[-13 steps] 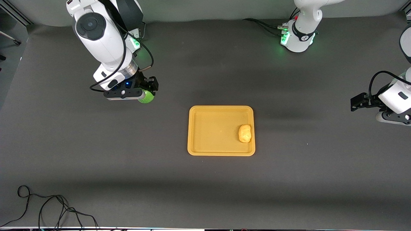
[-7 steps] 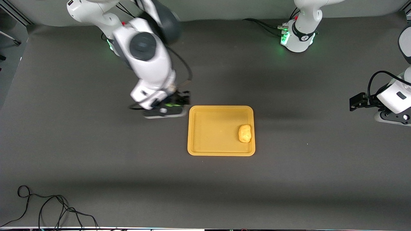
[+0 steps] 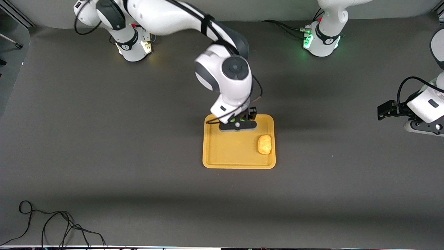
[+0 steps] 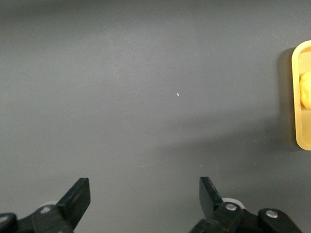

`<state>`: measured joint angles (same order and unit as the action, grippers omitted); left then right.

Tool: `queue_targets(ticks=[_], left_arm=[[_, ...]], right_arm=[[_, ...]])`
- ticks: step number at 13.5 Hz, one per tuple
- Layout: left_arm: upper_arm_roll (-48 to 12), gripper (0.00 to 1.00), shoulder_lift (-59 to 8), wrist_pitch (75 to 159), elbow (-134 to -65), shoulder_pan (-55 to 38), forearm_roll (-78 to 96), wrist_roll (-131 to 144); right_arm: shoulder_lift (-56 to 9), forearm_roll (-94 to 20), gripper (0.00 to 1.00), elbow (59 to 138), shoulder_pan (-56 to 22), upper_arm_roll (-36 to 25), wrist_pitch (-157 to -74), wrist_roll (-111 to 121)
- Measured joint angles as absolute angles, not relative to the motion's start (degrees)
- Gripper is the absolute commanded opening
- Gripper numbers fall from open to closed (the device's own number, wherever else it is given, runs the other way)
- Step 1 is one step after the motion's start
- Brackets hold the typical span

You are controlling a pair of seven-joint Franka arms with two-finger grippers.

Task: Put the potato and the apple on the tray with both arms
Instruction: 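Carry the green apple with the right gripper onto the tray, then open the right gripper to release the apple beside the potato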

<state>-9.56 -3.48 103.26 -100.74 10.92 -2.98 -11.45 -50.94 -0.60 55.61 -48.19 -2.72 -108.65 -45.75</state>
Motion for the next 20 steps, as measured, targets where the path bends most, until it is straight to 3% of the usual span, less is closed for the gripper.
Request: queue_targets(ticks=[6,12,13,14,18,20], left_arm=[[-9.59,1.0,-3.62,103.24,-100.75,10.9,-2.97,-11.48],[-9.6,1.0,-3.68,103.38,-100.74,10.9,-1.71,-11.47],[-9.47,1.0,-3.68,103.41,-100.74,10.96,-0.17,-11.47],[-9.32,1.0,-3.68,103.42,-100.74,11.01,0.86,-11.47],[-9.3,1.0,-3.74,103.35,-100.75,11.06,1.33,-11.48],[-9.33,1.0,-3.77,103.32,-100.75,11.05,1.32,-11.6]], right_arm=[[-61.56,-0.56,0.51,55.34,-47.58,-3.38,-120.71,-45.75],[-63.64,-0.24,0.52,55.15,-47.28,-3.6,-123.75,-45.75],[-63.85,0.06,0.59,55.15,-47.15,-3.62,-123.95,-45.75],[-63.89,0.11,1.0,55.06,-47.09,-3.62,-123.99,-45.75],[-63.76,0.14,1.0,54.0,-47.07,-3.69,-123.39,-46.52],[-62.06,0.14,1.0,52.21,-47.07,-3.72,-118.8,-46.97]])
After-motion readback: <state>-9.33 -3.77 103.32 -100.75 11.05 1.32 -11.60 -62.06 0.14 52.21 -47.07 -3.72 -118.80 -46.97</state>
